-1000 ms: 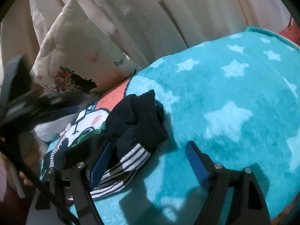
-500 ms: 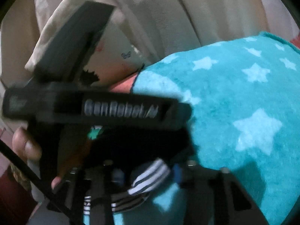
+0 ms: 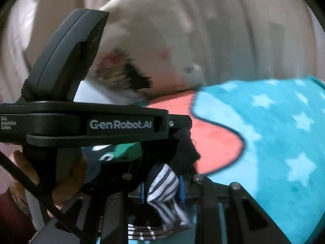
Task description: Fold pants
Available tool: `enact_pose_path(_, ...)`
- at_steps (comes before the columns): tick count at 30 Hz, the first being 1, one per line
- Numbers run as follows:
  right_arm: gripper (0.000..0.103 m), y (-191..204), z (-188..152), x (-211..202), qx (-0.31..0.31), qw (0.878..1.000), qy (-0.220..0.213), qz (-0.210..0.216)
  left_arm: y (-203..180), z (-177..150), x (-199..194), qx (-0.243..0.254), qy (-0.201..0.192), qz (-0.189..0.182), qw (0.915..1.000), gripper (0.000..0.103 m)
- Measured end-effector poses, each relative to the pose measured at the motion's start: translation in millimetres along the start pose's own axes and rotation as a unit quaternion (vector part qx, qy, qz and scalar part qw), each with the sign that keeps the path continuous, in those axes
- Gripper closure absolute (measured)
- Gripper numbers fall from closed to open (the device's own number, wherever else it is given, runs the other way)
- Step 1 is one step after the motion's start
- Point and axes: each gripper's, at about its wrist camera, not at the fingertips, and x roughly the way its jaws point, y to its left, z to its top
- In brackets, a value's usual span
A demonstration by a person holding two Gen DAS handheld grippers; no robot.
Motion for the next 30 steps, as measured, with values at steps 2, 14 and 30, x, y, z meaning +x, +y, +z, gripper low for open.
enact_pose_path(2, 0.074, 16.4, -2.8, 7.4, -0.023, 1.0, 0.008, 0.013, 30.8, -11.6, -16.3, -0.057, -0.017, 0.002, 0.9982, 0.069)
enact_pose_path(14, 0.031, 96.4, -29.7, 36.3, -0.123, 0.986, 0.059, 0.097, 115.3, -91.8, -130.9, -0.172, -0.12, 0.129, 0.9691, 0.041)
enact_pose_path(30, 0.023, 64.6, -5.4, 68.8, 0.001, 0.988, 0.132, 0.078, 186.3, -145.7, -198.2, -0.276, -0.178, 0.177, 0.9279, 0.038)
